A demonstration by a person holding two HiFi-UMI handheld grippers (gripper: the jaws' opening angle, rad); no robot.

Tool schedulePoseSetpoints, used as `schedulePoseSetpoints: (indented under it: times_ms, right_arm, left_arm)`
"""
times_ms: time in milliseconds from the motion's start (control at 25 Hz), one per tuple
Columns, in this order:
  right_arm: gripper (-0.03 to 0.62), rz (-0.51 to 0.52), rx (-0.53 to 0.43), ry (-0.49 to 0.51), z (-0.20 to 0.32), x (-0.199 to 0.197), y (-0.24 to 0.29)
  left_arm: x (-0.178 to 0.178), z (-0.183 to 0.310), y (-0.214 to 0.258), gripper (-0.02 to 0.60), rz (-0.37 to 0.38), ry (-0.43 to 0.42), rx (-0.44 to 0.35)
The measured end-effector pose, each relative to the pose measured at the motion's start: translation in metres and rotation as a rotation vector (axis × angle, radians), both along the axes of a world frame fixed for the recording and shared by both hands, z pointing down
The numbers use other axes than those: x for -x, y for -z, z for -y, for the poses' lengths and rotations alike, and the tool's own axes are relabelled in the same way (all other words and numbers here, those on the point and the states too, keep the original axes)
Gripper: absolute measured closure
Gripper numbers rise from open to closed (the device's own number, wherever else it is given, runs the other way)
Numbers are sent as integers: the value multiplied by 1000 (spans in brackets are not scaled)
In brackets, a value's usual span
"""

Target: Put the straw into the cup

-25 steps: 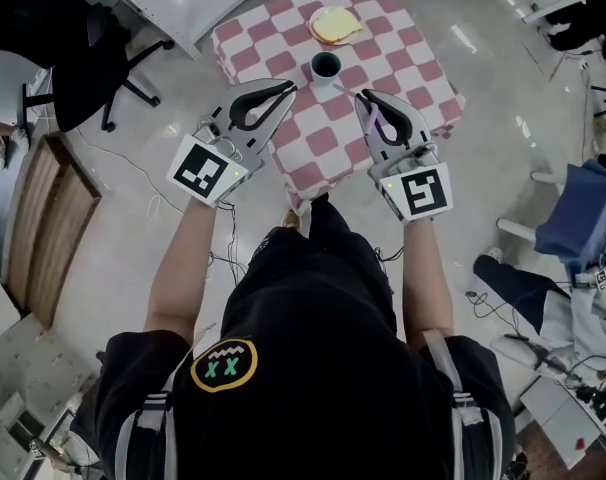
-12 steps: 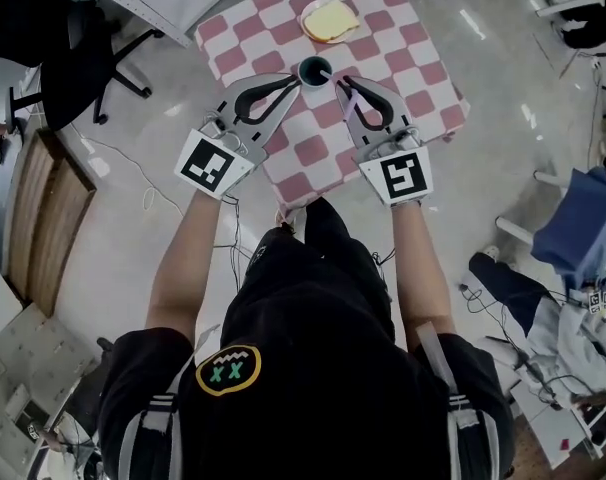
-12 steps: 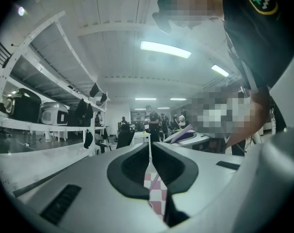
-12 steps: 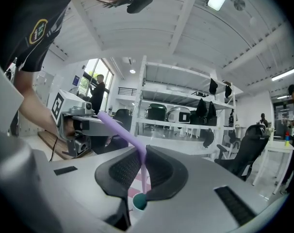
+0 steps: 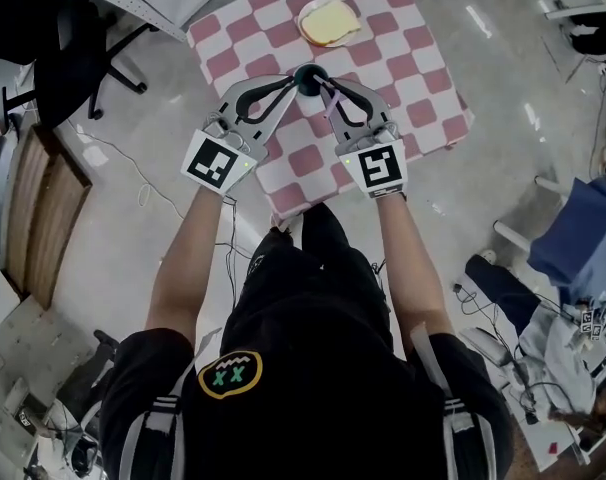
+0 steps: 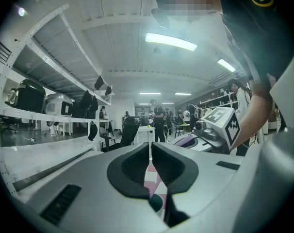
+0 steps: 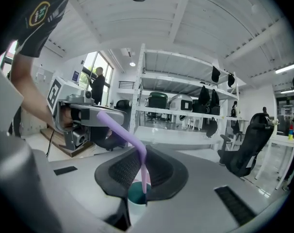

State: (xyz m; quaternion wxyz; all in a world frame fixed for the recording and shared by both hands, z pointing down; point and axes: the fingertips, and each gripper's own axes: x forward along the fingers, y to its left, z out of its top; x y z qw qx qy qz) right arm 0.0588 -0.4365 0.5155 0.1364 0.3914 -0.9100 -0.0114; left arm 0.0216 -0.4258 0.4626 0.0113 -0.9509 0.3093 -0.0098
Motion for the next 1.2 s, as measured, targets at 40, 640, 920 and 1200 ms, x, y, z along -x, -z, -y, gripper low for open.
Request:
schedulePoseSetpoints:
  times_ms: [40,640,920,1200]
  right_arm:
    - [542,-4,6,2,2,1,-6]
    - [542,-3,102,-2,26,7,-79]
    - [540,-2,129,-12,31,5,-100]
    - [539,-4,134,-20,37,3,-108]
  left_arm:
    - [-1,3,-4,548,3,2,2]
    - [-3,26,-70,548,58,5,27]
    - [-9,32,-79,548,56,-1,49]
    - [-8,36,-86,546,62,-5,70]
